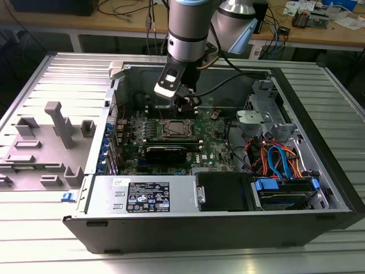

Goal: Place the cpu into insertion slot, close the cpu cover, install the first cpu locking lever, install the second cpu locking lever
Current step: 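Install the first cpu locking lever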

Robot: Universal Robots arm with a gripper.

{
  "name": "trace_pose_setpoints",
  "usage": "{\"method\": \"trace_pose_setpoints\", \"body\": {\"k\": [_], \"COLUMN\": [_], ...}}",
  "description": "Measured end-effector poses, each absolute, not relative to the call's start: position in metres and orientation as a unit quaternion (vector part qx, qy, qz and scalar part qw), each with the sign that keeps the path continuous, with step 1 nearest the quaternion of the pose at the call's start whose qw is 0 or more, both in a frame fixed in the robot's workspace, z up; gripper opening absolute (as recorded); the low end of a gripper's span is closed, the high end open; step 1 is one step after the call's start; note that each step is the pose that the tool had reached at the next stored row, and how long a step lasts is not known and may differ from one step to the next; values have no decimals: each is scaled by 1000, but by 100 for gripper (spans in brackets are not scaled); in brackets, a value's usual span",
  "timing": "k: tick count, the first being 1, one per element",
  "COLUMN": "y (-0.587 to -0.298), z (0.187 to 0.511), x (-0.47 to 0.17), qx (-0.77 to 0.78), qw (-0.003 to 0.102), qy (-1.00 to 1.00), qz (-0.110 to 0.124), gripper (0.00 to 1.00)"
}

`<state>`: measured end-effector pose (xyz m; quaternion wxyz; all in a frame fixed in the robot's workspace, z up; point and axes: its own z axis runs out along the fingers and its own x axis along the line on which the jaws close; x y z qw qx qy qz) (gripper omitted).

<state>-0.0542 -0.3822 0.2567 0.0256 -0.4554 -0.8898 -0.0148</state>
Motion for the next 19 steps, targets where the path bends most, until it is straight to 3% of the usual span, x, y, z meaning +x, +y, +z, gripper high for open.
{"method": "trace_pose_setpoints", "body": {"k": [19], "y": [-382], "z": [257], "x": [-66], "qx": [-419], "qw": [25], "qy": [-908], "qz": [-14], "gripper": [11]}}
